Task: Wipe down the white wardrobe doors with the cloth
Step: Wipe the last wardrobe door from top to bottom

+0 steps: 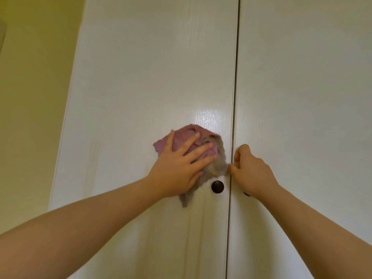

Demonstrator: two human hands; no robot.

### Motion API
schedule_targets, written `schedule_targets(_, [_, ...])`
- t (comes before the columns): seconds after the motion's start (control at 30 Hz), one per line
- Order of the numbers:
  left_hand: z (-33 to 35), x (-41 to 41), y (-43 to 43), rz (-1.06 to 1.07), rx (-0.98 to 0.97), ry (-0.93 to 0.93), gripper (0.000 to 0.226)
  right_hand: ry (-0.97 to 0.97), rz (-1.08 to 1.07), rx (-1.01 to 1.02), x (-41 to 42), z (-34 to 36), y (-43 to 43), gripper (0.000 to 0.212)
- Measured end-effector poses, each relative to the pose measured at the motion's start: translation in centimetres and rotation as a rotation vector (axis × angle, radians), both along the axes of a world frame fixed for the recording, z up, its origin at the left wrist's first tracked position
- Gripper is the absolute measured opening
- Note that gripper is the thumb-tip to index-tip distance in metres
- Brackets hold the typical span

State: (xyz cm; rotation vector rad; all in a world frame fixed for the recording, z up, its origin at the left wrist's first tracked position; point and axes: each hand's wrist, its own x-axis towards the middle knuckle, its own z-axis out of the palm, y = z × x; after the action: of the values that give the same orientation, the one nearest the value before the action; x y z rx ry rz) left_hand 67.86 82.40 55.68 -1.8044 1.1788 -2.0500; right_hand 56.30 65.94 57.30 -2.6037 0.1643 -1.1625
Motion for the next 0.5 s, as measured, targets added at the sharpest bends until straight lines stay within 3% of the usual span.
schedule_targets(0.13, [4.2, -0.7, -1.8, 0.033, -0.358, 0.166, 0.051, 0.001, 0.007, -0.009, 0.0, 0.1, 0.2, 0.013])
schedule_targets(0.27, [-3.3, 0.1, -3.1, -0.106, -0.178, 0.108, 0.043, -0.01, 0.019, -0.04, 0.0, -0.4, 0.0, 0.012])
schedule_targets(0.37, [-5.3, 0.2, -0.9, -0.058, 0.019, 0.078, 0.042, 0.016, 0.041, -0.032, -0.2, -0.5, -0.1, 0.011])
schedule_targets(0.43, [-2.8, 0.2, -0.6, 0.003, 0.001, 0.046, 0.044, 0.035, 0.055, -0.002, -0.4, -0.5, -0.1, 0.01])
schedule_targets(0.5, [0.4, -0.2, -1.1, 0.059, -0.194, 0.106, 0.048, 0.035, 0.06, 0.007, -0.5, -0.5, -0.1, 0.009])
